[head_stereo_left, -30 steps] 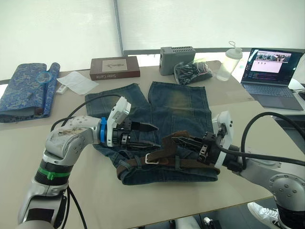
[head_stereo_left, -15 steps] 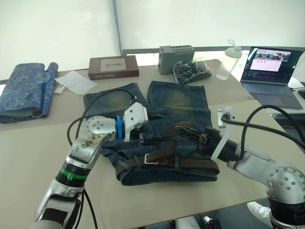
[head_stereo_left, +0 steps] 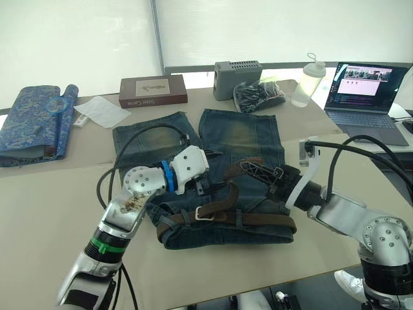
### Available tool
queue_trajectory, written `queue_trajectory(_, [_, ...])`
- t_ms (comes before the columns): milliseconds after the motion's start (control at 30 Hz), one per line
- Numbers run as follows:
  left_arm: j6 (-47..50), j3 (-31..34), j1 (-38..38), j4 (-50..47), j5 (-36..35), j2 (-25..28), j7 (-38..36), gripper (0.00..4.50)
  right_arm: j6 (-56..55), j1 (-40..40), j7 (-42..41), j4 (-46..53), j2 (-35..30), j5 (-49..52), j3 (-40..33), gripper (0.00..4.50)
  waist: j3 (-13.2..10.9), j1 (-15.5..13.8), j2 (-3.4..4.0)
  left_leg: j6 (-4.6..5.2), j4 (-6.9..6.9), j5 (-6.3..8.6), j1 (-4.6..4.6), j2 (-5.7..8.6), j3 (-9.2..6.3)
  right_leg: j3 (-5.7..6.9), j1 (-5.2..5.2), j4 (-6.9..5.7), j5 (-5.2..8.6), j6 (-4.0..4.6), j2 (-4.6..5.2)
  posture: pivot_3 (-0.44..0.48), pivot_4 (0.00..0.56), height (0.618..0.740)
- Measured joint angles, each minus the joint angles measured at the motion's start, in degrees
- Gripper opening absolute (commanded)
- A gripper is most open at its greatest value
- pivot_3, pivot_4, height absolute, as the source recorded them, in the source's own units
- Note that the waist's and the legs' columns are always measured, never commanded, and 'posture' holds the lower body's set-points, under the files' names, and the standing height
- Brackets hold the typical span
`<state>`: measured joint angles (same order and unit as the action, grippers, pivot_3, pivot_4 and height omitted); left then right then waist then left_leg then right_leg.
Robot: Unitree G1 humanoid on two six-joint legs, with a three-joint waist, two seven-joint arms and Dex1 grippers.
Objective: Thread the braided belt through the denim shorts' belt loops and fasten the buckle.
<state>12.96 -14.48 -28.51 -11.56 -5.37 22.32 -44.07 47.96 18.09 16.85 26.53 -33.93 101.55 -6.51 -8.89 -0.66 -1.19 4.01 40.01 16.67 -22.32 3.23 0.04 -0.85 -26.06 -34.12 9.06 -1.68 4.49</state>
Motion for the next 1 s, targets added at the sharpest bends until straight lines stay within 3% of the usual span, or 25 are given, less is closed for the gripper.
queue_trajectory(67, [-0.08,-0.52,0.28,-0.06,1.83,-1.18,2.56,3.97,-0.18,0.42,1.50,-0.18,0.55,0.37,0.99,0.00,0.00,0.01,0.00,-0.01,0.05,-0.02,-0.01,-0.02,0.00,0.01,0.00,-0.01,-0.05,0.02,-0.01,0.000,0.150,0.740])
queue_trajectory(133, [-0.39,-0.72,0.27,-0.63,3.42,-1.28,3.92,3.43,-0.88,0.51,2.72,-0.28,1.13,0.82,1.33,0.00,0.00,0.01,0.00,-0.02,0.05,-0.04,0.00,-0.03,0.00,0.00,0.00,-0.02,-0.07,0.03,-0.01,0.000,0.150,0.740])
queue_trajectory(200, [-1.18,-1.14,0.27,-1.26,5.01,-1.29,4.79,2.68,-1.50,0.84,3.56,-0.76,1.16,0.99,1.33,0.00,0.00,0.01,0.00,-0.01,0.06,-0.06,0.00,-0.02,0.02,0.00,0.00,-0.03,-0.09,0.04,-0.04,0.000,0.150,0.740])
queue_trajectory(367, [-5.35,-2.17,0.50,-1.34,6.37,-0.48,4.83,0.22,-2.44,1.28,5.24,-1.41,1.23,1.27,1.53,0.00,0.00,0.04,0.00,0.00,0.06,-0.09,0.00,-0.03,0.04,0.00,0.00,-0.04,-0.11,0.04,-0.04,0.000,0.150,0.740])
queue_trajectory(400, [-6.13,-2.19,0.55,-1.33,6.53,0.12,4.58,0.02,-2.60,1.28,5.55,-1.48,1.28,1.85,1.66,0.00,0.00,0.07,0.01,0.00,0.06,-0.08,0.00,-0.04,0.05,0.00,-0.01,-0.04,-0.12,0.05,-0.04,0.000,0.150,0.740])
queue_trajectory(533, [-8.08,-2.06,0.65,-1.18,6.45,1.98,3.54,0.02,-2.78,1.29,5.70,-1.75,1.43,3.07,2.36,0.00,0.00,0.07,0.01,0.01,0.06,-0.09,0.00,-0.04,0.05,0.01,-0.01,-0.04,-0.12,0.05,-0.04,0.000,0.150,0.740])
queue_trajectory(567, [-8.70,-1.87,0.65,-0.99,6.06,2.79,2.74,0.00,-2.65,1.31,5.26,-1.75,1.18,2.91,2.89,0.92,0.00,0.08,0.01,0.01,0.07,-0.09,0.00,-0.04,0.06,0.01,-0.01,-0.04,-0.12,0.05,-0.05,0.000,0.150,0.740])
queue_trajectory(633, [-9.76,-0.38,0.67,0.11,5.23,4.70,1.51,0.00,-1.35,1.31,3.12,-1.17,-0.12,1.00,3.97,1.43,0.01,0.16,0.01,0.01,0.07,-0.09,0.01,-0.04,0.07,0.01,-0.01,-0.04,-0.12,0.05,-0.06,0.000,0.150,0.740])
queue_trajectory(733, [-13.37,3.52,1.74,3.85,4.20,11.77,-2.30,0.00,0.81,0.96,-5.62,2.56,-7.61,-12.63,7.23,1.43,0.02,0.44,0.04,0.02,0.05,-0.09,0.03,-0.06,0.12,0.04,-0.06,-0.07,-0.11,0.06,-0.13,0.000,0.150,0.740])
queue_trajectory(833, [-18.95,6.30,2.65,8.05,3.90,17.80,-6.36,0.00,0.55,-0.05,-17.79,5.68,-15.19,-32.15,16.12,1.43,0.02,0.47,0.04,0.02,0.07,-0.09,0.03,-0.04,0.13,0.11,-0.03,-0.03,-0.10,0.06,-0.17,0.000,0.150,0.740])
queue_trajectory(1000, [-29.60,6.94,3.23,12.74,4.03,24.74,-12.00,0.00,-3.44,-2.68,-32.66,5.33,-16.54,-51.77,26.49,1.43,0.02,0.10,0.04,0.11,0.25,-0.04,-0.01,0.01,0.17,0.11,-0.02,-0.01,-0.14,0.00,-0.09,0.000,0.150,0.740])
